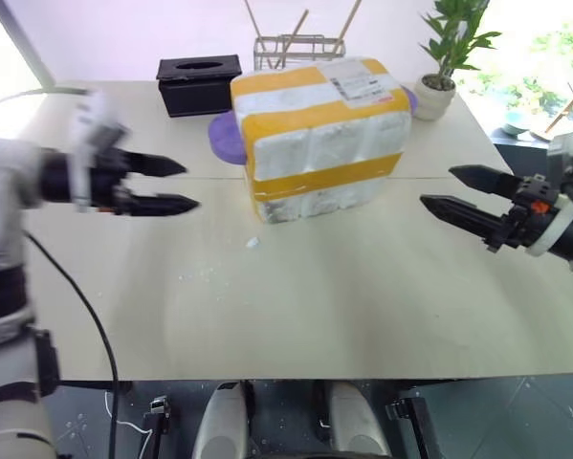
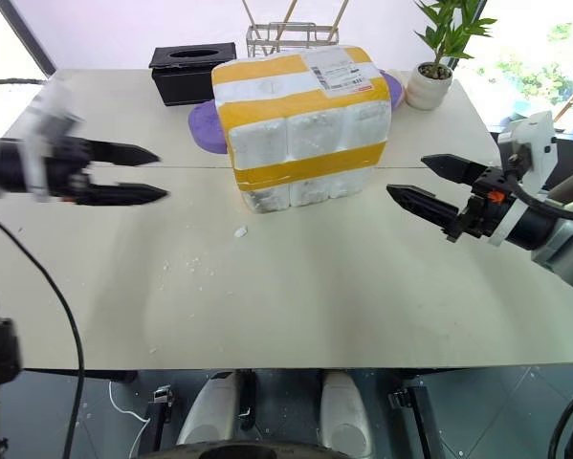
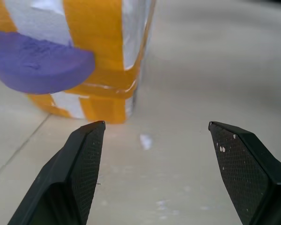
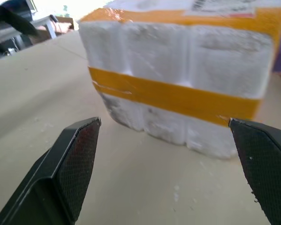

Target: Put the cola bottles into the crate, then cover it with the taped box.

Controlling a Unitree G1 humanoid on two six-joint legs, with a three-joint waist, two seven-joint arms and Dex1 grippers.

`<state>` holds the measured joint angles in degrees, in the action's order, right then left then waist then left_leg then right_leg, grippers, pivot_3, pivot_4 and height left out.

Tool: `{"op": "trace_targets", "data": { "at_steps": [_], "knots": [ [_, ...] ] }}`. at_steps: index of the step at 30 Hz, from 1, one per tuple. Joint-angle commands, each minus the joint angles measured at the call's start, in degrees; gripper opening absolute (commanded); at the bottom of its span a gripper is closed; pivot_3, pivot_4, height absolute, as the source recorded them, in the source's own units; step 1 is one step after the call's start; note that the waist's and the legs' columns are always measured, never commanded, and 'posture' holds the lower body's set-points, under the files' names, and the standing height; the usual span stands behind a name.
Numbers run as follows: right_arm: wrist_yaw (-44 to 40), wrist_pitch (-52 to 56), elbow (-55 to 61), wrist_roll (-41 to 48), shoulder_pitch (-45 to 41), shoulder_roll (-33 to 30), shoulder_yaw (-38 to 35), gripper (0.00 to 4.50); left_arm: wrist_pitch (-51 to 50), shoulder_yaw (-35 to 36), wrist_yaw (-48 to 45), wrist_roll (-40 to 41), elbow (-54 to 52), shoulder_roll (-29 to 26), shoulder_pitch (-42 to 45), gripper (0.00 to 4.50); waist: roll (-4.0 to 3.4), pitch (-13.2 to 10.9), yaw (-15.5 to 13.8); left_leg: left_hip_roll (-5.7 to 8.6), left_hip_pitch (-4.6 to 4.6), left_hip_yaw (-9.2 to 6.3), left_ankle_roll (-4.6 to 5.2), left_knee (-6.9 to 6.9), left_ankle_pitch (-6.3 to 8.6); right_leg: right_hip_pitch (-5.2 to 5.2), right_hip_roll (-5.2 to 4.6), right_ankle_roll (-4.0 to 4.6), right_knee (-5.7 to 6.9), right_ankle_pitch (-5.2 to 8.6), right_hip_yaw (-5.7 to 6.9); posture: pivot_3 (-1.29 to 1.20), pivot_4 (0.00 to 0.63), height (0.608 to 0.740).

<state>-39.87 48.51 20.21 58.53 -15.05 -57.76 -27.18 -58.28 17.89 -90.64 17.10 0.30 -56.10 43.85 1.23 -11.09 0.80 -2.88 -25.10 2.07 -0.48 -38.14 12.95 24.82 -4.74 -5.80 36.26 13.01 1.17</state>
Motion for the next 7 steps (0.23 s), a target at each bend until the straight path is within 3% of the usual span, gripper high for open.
{"op": "trace_targets", "data": {
  "at_steps": [1,4,7],
  "knots": [
    [-3.71,-2.24,-2.37,-2.58,-3.03,-1.82,0.96,4.50,0.15,2.33,-1.86,6.18,8.21,-5.77,0.41,3.68,-0.02,0.01,0.04,-0.01,0.04,0.00,0.00,0.03,0.00,-0.03,0.02,0.01,-0.01,0.00,0.00,0.00,0.150,0.740],
    [-5.60,-2.51,-4.00,-4.11,-4.62,-1.95,2.04,4.50,0.48,0.78,-1.86,10.20,11.34,-9.64,0.82,3.68,-0.01,0.01,-0.24,-0.01,0.09,0.02,0.00,0.03,0.01,-0.10,0.00,0.04,-0.02,0.01,0.00,0.00,0.150,0.740],
    [-7.49,-2.38,-4.86,-4.78,-6.69,-1.50,3.92,4.50,4.88,-2.05,-1.86,9.02,11.91,-12.31,-1.51,3.68,0.00,0.01,-0.39,0.00,0.06,0.02,-0.01,0.01,0.01,-0.13,-0.02,0.20,-0.07,0.10,0.00,0.00,0.150,0.740]
  ]
}}
